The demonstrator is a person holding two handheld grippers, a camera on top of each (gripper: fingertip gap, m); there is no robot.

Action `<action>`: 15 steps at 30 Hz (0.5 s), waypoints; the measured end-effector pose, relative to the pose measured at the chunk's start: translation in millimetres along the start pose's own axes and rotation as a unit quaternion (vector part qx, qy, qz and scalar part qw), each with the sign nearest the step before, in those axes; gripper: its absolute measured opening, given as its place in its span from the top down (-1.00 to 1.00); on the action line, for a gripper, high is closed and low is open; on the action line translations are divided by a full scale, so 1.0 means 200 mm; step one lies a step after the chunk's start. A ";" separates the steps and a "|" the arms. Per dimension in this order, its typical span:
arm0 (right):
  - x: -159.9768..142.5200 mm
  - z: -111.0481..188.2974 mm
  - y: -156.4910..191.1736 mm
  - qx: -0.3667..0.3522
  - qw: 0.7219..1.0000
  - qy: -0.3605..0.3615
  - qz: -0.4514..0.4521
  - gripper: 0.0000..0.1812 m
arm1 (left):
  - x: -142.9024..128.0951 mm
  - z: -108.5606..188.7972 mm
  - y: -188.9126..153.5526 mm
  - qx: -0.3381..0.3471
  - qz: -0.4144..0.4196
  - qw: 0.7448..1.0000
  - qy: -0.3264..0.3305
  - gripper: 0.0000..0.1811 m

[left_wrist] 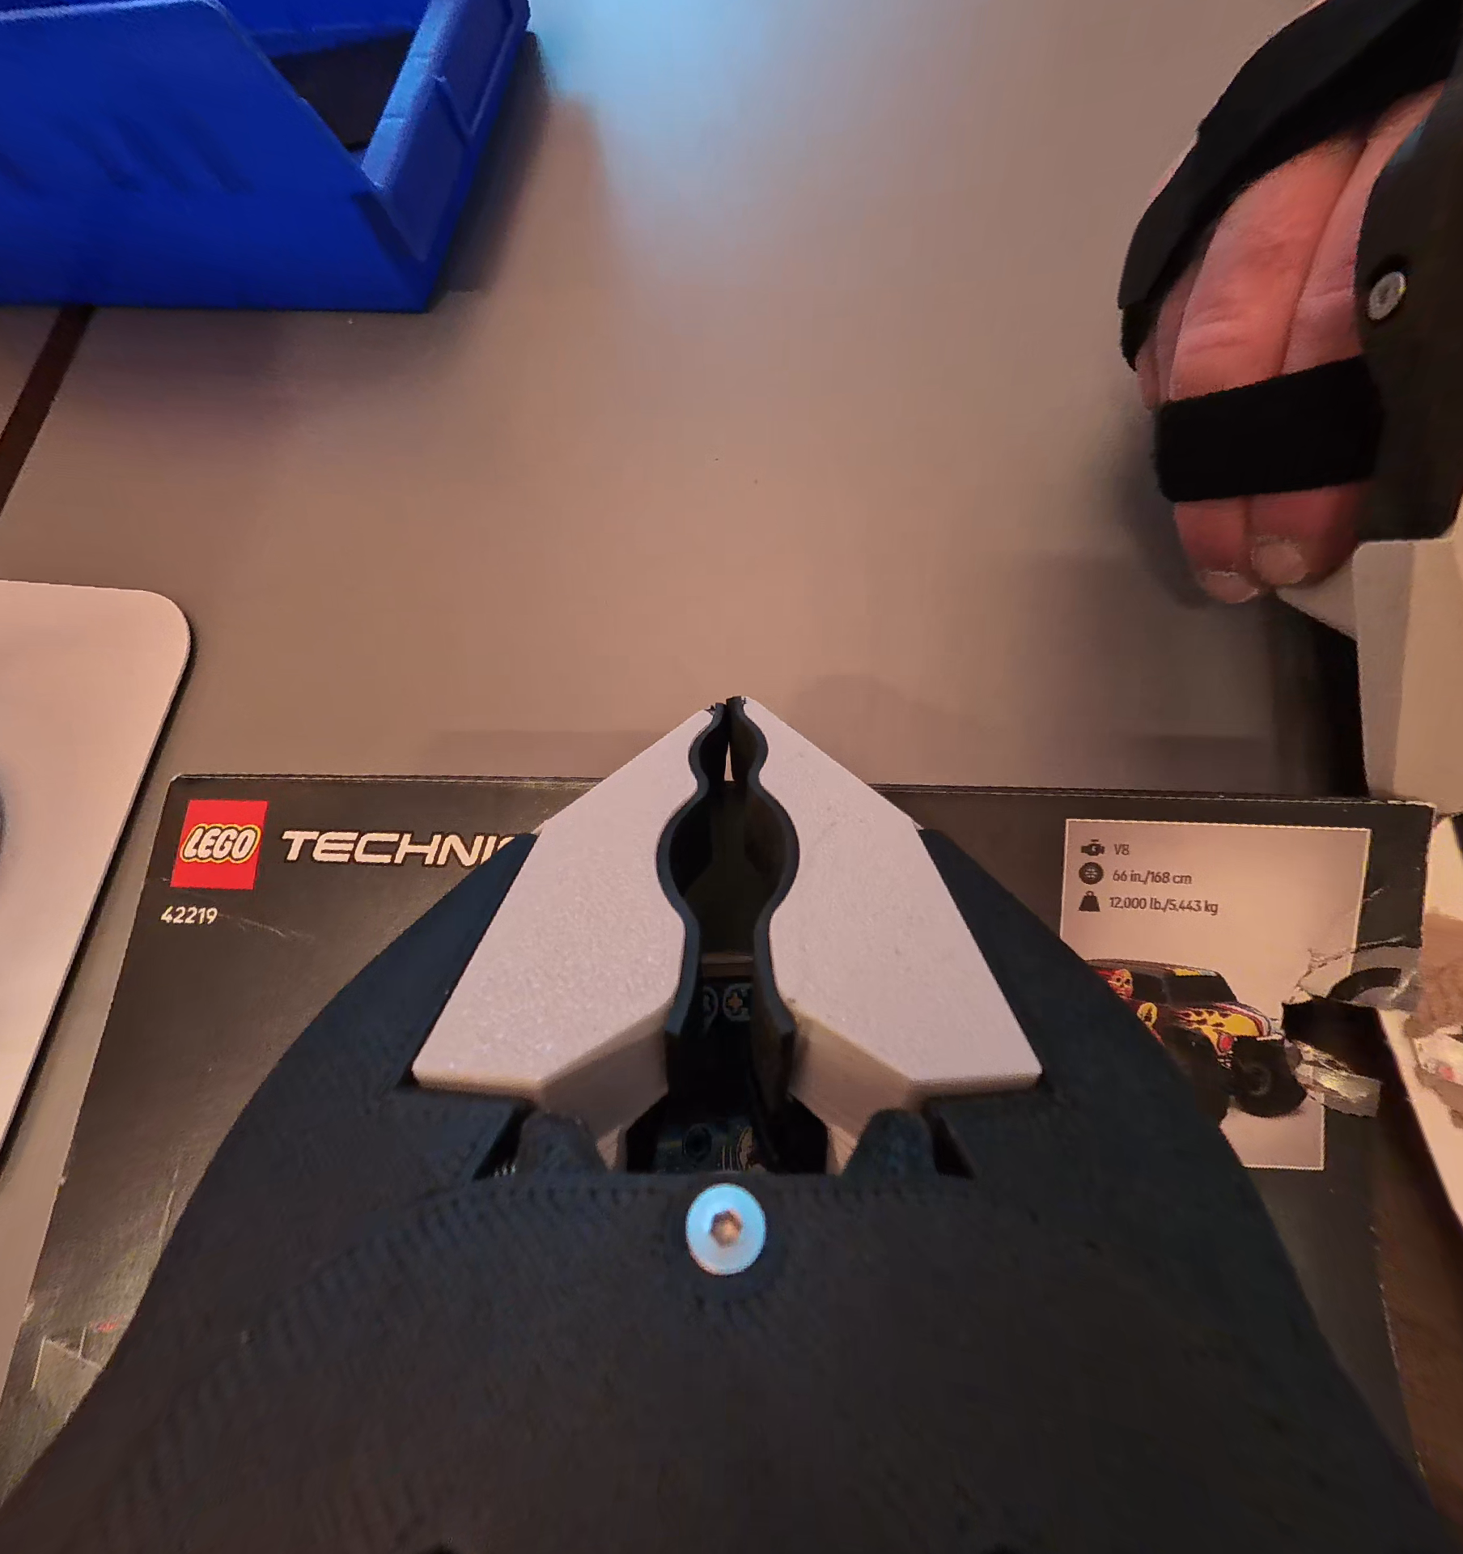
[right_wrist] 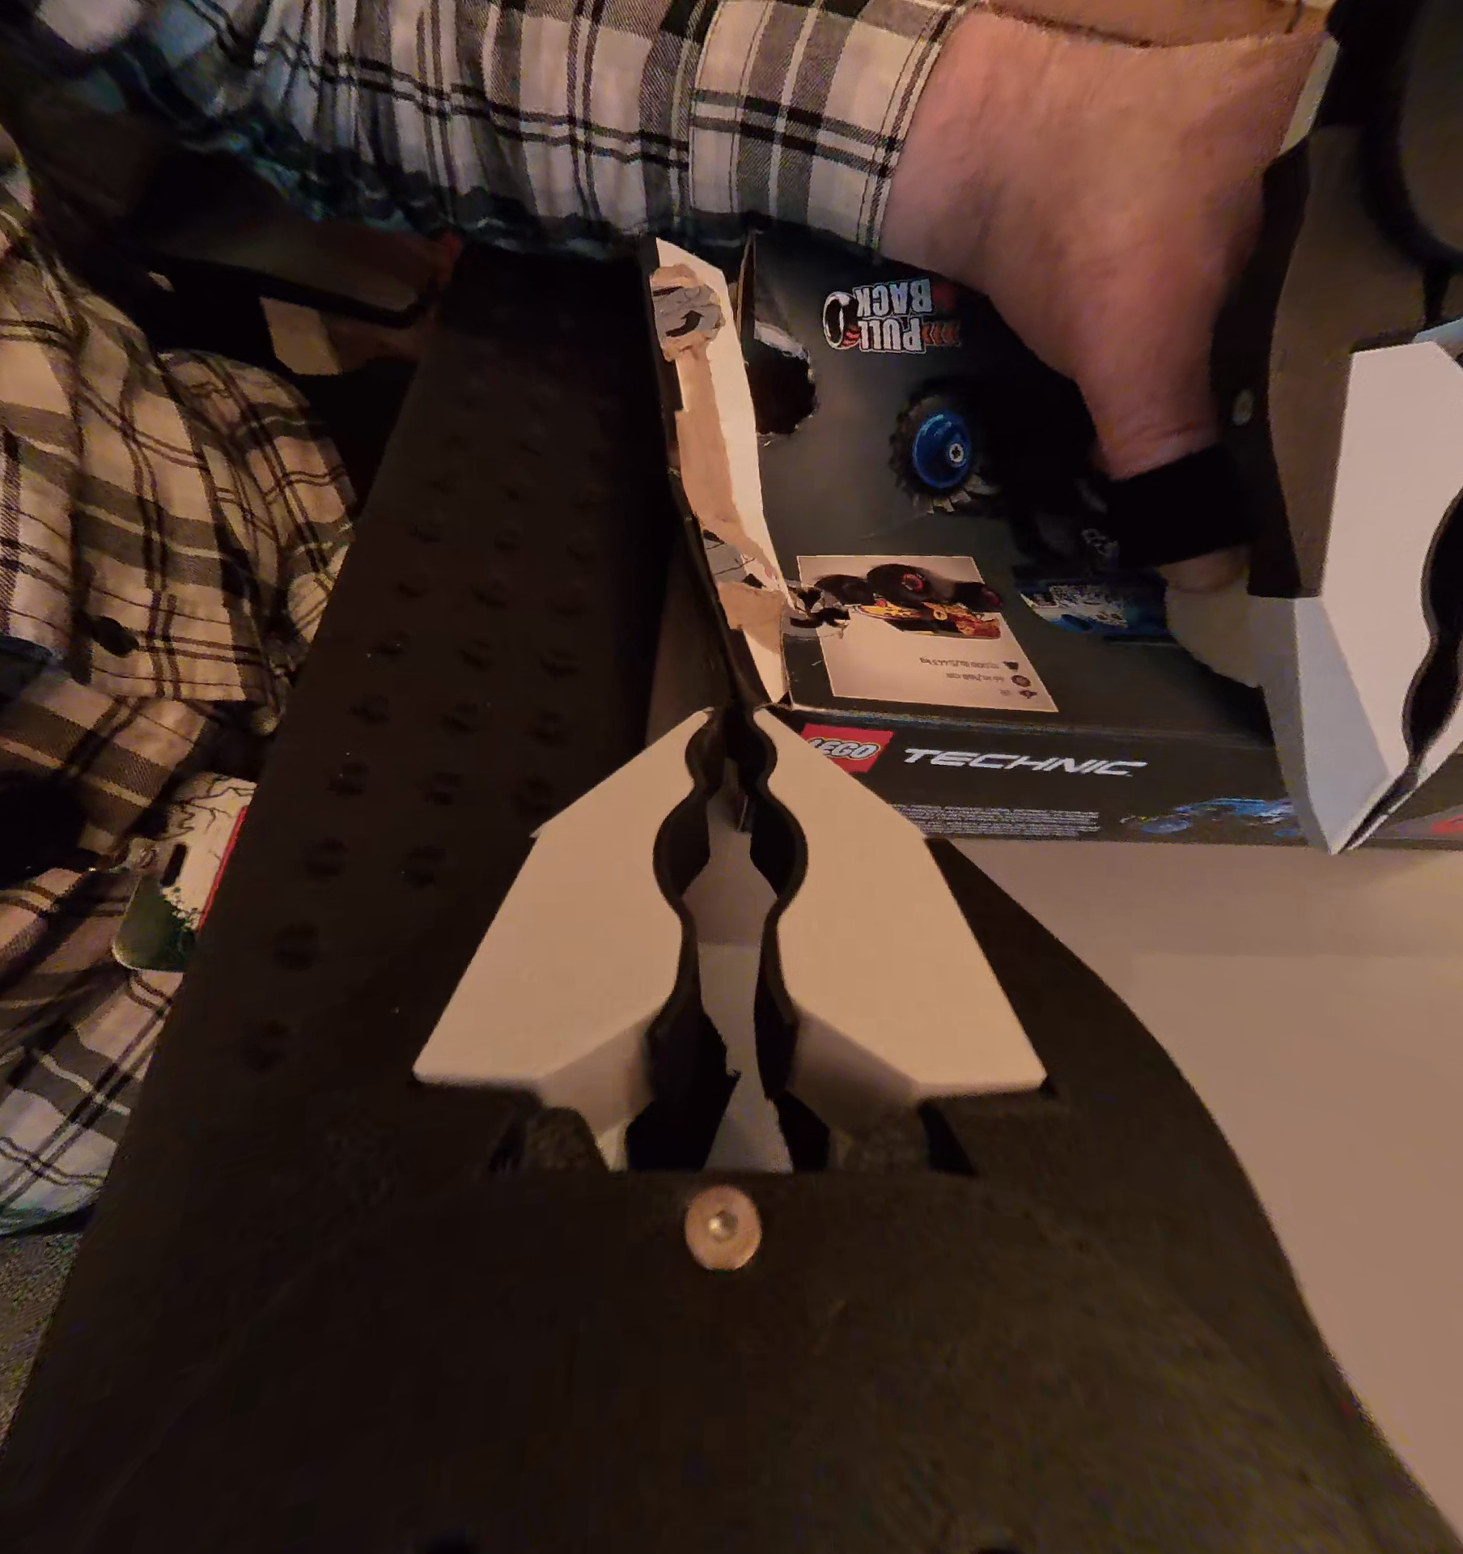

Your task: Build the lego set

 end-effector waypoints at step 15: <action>-0.08 -0.17 0.16 0.094 0.988 0.115 0.053 0.87 | 0.00 0.00 0.02 -0.007 0.006 1.000 -0.004 1.00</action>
Point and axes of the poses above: each gripper's, where its closed fingertips meet, z back along the fingers, x out of its top, y = z × x across the jaws, the point moved 2 cm from there along z, back along the fingers, and after that the axes turned 13 degrees about x, right-handed, at the moved point
